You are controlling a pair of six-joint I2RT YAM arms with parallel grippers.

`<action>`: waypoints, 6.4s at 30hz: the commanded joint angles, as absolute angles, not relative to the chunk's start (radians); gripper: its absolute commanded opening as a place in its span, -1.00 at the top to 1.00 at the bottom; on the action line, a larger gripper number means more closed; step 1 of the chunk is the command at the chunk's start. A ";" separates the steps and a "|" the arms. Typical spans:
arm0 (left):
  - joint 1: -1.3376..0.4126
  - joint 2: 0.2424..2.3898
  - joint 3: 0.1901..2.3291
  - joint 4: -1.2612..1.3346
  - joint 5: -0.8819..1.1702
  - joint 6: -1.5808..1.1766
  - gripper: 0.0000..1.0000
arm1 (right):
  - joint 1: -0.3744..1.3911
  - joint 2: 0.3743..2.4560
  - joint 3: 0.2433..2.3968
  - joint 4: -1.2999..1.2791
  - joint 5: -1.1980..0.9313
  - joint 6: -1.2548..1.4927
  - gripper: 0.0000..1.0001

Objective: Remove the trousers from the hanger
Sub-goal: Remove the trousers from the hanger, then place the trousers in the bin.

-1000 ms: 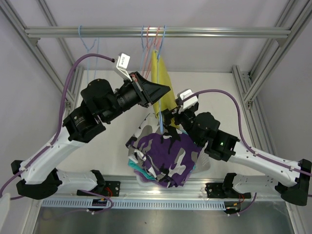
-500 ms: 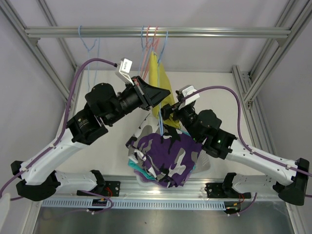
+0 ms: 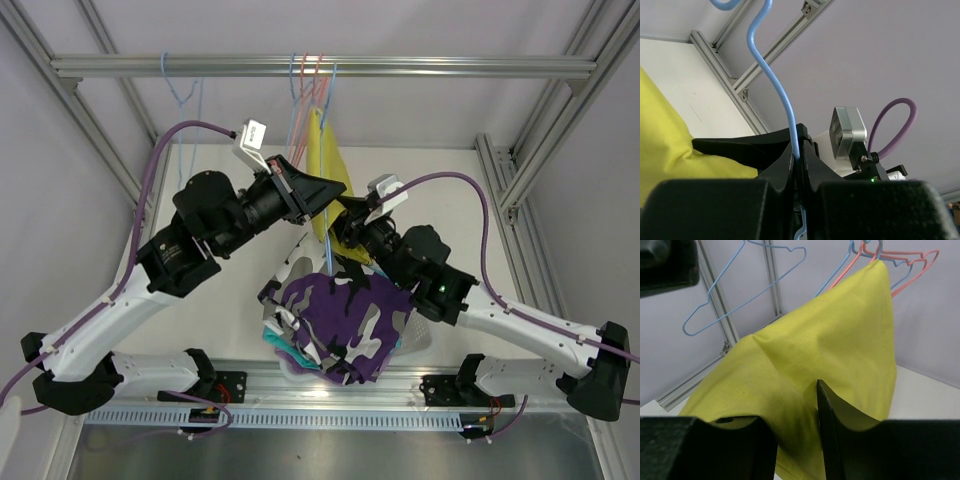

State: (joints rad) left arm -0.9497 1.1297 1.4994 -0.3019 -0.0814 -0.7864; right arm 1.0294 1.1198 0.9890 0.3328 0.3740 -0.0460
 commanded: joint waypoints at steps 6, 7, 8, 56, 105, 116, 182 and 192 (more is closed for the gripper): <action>-0.939 1.081 1.519 -0.170 -0.032 -0.779 0.99 | 1.019 1.172 0.994 0.446 0.376 -0.005 0.75; -0.940 1.080 1.519 -0.172 -0.032 -0.781 0.99 | 1.019 1.172 0.996 0.445 0.376 -0.005 0.88; -0.939 1.075 1.513 -0.172 -0.031 -0.781 0.99 | 1.017 1.172 0.997 0.443 0.376 -0.005 0.97; -0.887 1.003 1.135 -0.077 -0.034 -0.825 0.99 | 0.986 0.993 1.697 -0.144 0.273 0.043 1.00; -0.985 0.842 1.217 -0.583 -0.325 -0.489 0.99 | 0.986 0.784 1.794 -0.632 0.132 0.046 1.00; -0.985 0.684 1.207 -0.640 -0.362 -0.548 0.99 | 0.997 0.828 1.217 -0.171 -0.093 0.250 1.00; -0.985 0.555 1.512 -0.867 -0.259 -0.477 0.99 | 1.284 0.939 0.955 0.014 0.084 0.284 -0.65; -0.985 0.770 1.582 -0.743 -0.095 -0.537 0.99 | 1.285 0.730 1.115 -0.195 0.142 0.166 -0.69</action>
